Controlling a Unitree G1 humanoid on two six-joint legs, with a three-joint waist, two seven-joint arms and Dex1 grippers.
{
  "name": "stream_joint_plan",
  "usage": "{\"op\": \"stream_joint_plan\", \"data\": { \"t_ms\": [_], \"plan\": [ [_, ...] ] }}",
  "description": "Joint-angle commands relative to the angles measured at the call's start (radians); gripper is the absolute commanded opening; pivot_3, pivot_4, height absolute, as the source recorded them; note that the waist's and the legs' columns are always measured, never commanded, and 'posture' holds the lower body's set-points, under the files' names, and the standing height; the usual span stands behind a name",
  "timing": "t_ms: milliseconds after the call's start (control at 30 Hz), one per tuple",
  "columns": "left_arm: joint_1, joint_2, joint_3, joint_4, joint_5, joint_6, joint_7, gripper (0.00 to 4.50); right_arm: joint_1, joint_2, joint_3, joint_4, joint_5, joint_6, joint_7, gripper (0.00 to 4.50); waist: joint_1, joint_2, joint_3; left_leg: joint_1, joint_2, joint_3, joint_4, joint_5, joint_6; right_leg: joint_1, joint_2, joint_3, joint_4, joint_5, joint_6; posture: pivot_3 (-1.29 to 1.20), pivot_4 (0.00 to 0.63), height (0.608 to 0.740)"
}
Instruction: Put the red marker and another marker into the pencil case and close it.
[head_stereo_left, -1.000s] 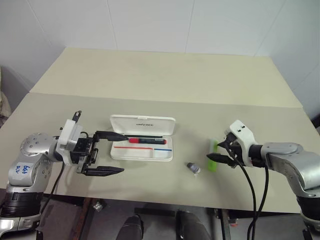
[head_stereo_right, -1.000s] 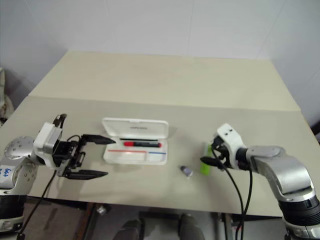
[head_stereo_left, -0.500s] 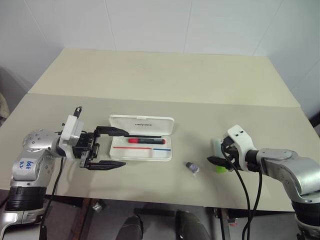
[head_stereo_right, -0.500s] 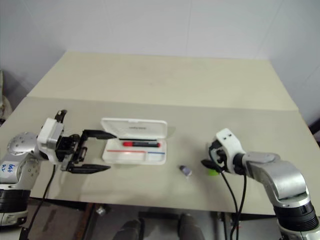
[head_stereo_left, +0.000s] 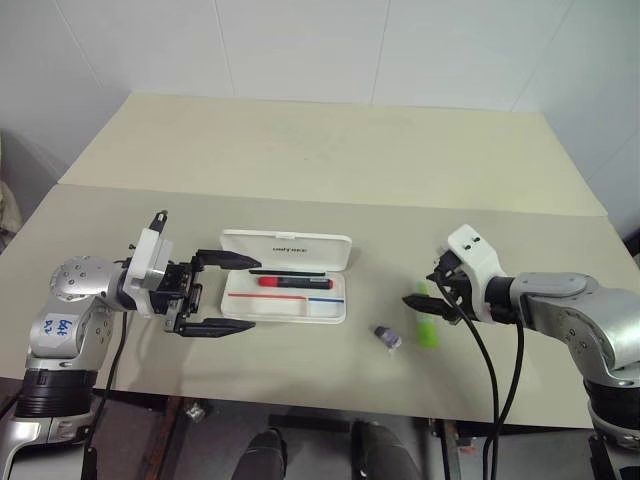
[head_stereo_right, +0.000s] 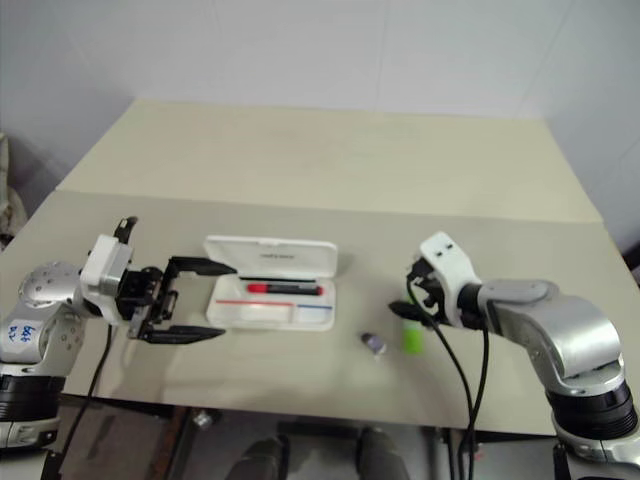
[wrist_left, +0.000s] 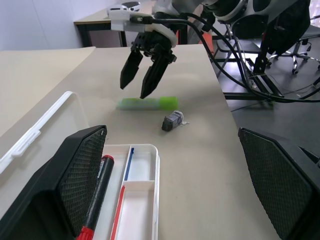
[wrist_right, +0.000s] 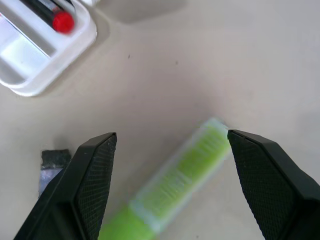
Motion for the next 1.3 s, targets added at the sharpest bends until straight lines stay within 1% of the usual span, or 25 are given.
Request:
{"op": "stream_joint_plan", "data": {
  "t_ms": [33,133,367,500,833,933,1067,1167,1300],
  "plan": [
    [-0.008,-0.002,0.01,0.001,-0.004,-0.015,0.001,4.48,0.002,0.004,-0.007,-0.061,0.011,0.051,-0.037,4.5,0.0,0.0,0.0,0.0,0.0,0.0,0.0,0.0,0.0,0.0,0.0,0.0,0.0,0.0,0.0,0.0,0.15,0.74],
    [-0.009,-0.002,0.011,0.005,-0.003,-0.018,0.002,4.48,0.005,0.03,-0.011,-0.088,0.015,0.111,-0.067,4.5,-0.001,0.0,0.0,0.0,0.0,0.0,0.0,0.0,0.0,0.0,0.0,0.0,0.0,0.0,0.0,0.0,0.15,0.74],
    [-0.01,-0.008,0.009,0.004,-0.005,-0.022,0.007,4.48,0.009,0.079,-0.029,-0.104,0.001,0.184,-0.127,4.5,-0.001,0.0,0.0,0.0,0.0,0.0,0.0,0.0,0.0,-0.001,0.0,0.0,0.0,0.0,-0.001,0.0,0.15,0.74],
    [-0.006,-0.013,0.01,-0.003,-0.004,-0.021,0.013,4.48,-0.002,0.124,-0.011,-0.09,-0.023,0.22,-0.18,4.5,-0.001,0.0,0.0,0.0,0.0,0.0,0.0,0.0,0.0,-0.001,0.0,0.0,0.0,0.0,-0.001,0.0,0.15,0.74],
    [0.012,-0.01,0.02,-0.021,-0.009,-0.019,0.026,4.48,-0.02,0.201,0.036,-0.038,-0.081,0.229,-0.314,4.5,-0.002,0.0,0.0,-0.001,0.0,0.0,0.0,0.0,0.0,-0.001,0.0,0.0,-0.001,0.0,-0.001,0.0,0.15,0.74],
    [0.016,-0.009,0.023,-0.025,-0.01,-0.018,0.031,4.48,-0.051,0.23,0.058,0.003,-0.104,0.229,-0.361,4.5,-0.003,0.0,0.0,0.0,0.0,0.0,0.0,0.0,0.0,-0.001,0.0,0.0,-0.001,-0.001,-0.002,0.0,0.15,0.74],
    [0.024,-0.009,0.026,-0.034,-0.013,-0.019,0.038,4.48,-0.094,0.256,0.072,0.05,-0.113,0.229,-0.392,4.5,-0.006,-0.001,0.0,0.001,0.001,0.0,0.0,0.001,0.001,0.0,0.0,0.0,-0.001,-0.002,-0.009,0.0,0.15,0.74],
    [0.034,-0.008,0.03,-0.043,-0.017,-0.018,0.042,4.5,-0.108,0.25,0.075,0.072,-0.107,0.229,-0.4,3.88,-0.004,-0.001,0.0,0.001,0.001,0.0,0.0,0.002,0.002,0.0,0.001,0.001,-0.001,-0.004,-0.015,0.0,0.15,0.74],
    [0.037,-0.006,0.033,-0.044,-0.018,-0.02,0.046,4.5,-0.115,0.237,0.08,0.092,-0.103,0.229,-0.397,2.52,-0.001,-0.001,-0.001,0.001,0.001,0.0,0.0,0.003,0.002,0.001,0.001,0.001,-0.001,-0.003,-0.016,0.0,0.15,0.74]
  ]
}}
